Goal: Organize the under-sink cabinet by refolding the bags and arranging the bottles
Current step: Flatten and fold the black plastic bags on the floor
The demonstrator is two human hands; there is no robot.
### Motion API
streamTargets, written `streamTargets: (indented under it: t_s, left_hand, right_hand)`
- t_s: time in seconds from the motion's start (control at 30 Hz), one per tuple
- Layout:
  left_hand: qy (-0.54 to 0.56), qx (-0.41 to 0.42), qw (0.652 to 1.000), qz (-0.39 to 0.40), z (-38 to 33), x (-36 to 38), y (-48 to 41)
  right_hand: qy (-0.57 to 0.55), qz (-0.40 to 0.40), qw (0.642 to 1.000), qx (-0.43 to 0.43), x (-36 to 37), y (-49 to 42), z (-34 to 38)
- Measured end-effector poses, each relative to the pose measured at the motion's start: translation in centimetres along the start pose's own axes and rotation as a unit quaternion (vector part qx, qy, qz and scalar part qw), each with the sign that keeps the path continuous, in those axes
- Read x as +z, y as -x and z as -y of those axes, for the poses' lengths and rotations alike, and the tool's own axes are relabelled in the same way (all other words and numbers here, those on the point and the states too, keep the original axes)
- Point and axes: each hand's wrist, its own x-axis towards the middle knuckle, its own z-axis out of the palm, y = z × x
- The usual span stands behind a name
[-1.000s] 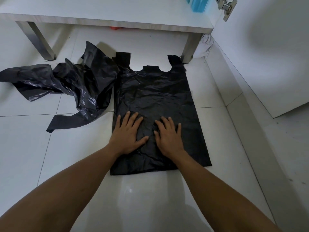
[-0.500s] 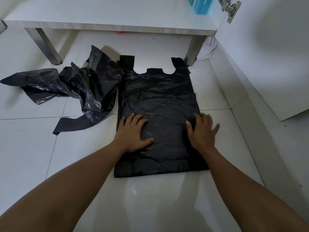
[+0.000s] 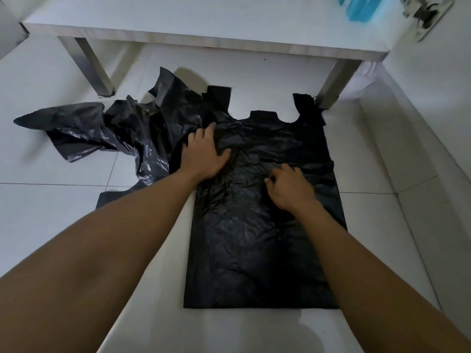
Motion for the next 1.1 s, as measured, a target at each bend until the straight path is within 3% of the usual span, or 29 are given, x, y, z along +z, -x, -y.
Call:
streamTargets:
  t_s: [0.13,0.27,0.33,0.43,0.53,0.6,0.67,0.8,0.93,1.1]
  left_hand:
    - [0.004,-0.088,0.996,-0.014,0.5,0.1,-2.0]
    - [-0.058,0.022,0.998,0.032,0.1,2.9,-1.4]
    - [-0.071,0.036,0.995,0.058,0.5,4.1,-1.0]
    - [-0.087,0.046,0.994,0.042,1.4,4.9,-0.9]
    - [-0.093,0.055,0.994,0.012,1.4,5.1,-0.7]
    - [-0.077,0.056,0.995,-0.021,1.1,5.0,-0.3]
    - [-0.070,0.066,0.993,-0.061,1.1,5.0,0.1]
    - [-0.078,0.048,0.993,-0.070,1.3,5.2,0.1]
    - [-0.076,0.032,0.995,-0.050,1.4,5.2,-0.2]
    - [-0.073,0.013,0.997,-0.025,1.3,5.0,-0.6]
  right_hand:
    - [-0.003,0.042,0.999,0.005,-1.1,-0.9,0.2]
    - [0.003,0.108,0.994,0.016,-2.4,-2.5,0.1]
    - [0.022,0.130,0.990,0.044,-3.5,-3.9,0.6]
    - [0.043,0.051,0.997,0.030,-4.6,-7.1,3.3]
    - [-0.011,-0.053,0.994,-0.099,-4.2,-11.0,6.7]
    - [0.027,-0.031,0.982,-0.184,-3.5,-13.3,8.8]
    - [0.085,0.012,0.973,-0.214,-2.7,-15.6,9.9]
    - [0.090,0.016,0.975,-0.204,-1.7,-20.5,10.2]
    - [0.103,0.026,0.986,-0.130,-2.0,-24.4,10.6]
    - [0.011,-0.142,0.982,-0.124,-2.8,-20.0,8.0]
